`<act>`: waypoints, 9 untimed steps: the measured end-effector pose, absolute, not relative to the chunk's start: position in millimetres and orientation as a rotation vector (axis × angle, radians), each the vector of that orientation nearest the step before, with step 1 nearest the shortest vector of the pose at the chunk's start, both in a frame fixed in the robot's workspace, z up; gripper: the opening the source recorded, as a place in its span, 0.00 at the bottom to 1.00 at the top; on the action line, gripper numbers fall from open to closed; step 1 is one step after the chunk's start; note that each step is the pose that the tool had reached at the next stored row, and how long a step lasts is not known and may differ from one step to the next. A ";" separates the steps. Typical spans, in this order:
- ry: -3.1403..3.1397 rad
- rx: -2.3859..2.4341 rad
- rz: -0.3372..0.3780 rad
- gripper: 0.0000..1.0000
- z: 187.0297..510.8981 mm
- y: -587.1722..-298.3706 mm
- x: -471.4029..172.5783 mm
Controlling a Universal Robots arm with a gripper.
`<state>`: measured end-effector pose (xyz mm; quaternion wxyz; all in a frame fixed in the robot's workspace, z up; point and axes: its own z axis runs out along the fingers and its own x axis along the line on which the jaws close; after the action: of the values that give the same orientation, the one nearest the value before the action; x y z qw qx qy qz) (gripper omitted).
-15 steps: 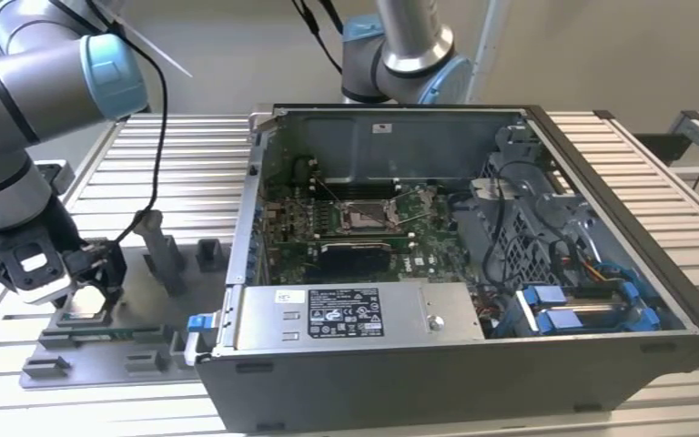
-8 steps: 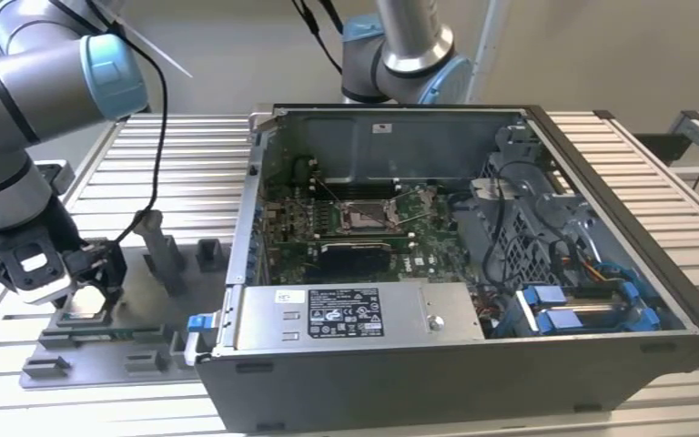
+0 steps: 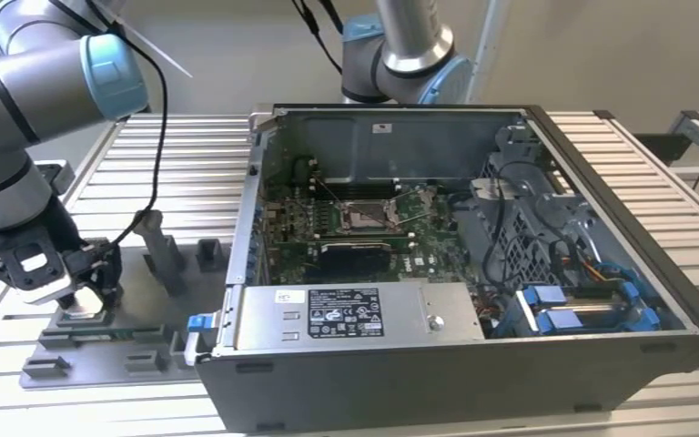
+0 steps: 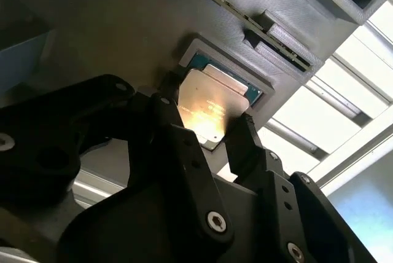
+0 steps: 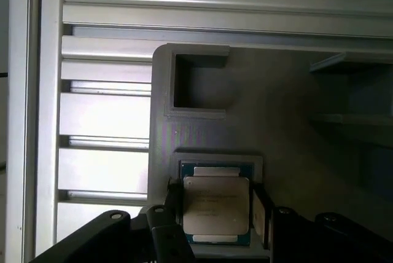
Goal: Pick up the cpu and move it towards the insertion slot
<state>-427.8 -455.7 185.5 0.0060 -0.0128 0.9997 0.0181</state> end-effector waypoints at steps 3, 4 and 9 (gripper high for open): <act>3.129 -0.040 0.057 0.00 185.4 -455.7 -427.8; 3.129 -0.040 0.057 0.00 185.4 -455.7 -427.8; 3.129 -0.040 0.057 0.00 193.0 -455.7 -427.8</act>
<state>-427.8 -455.7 193.0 0.0061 -0.0128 0.9997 0.0182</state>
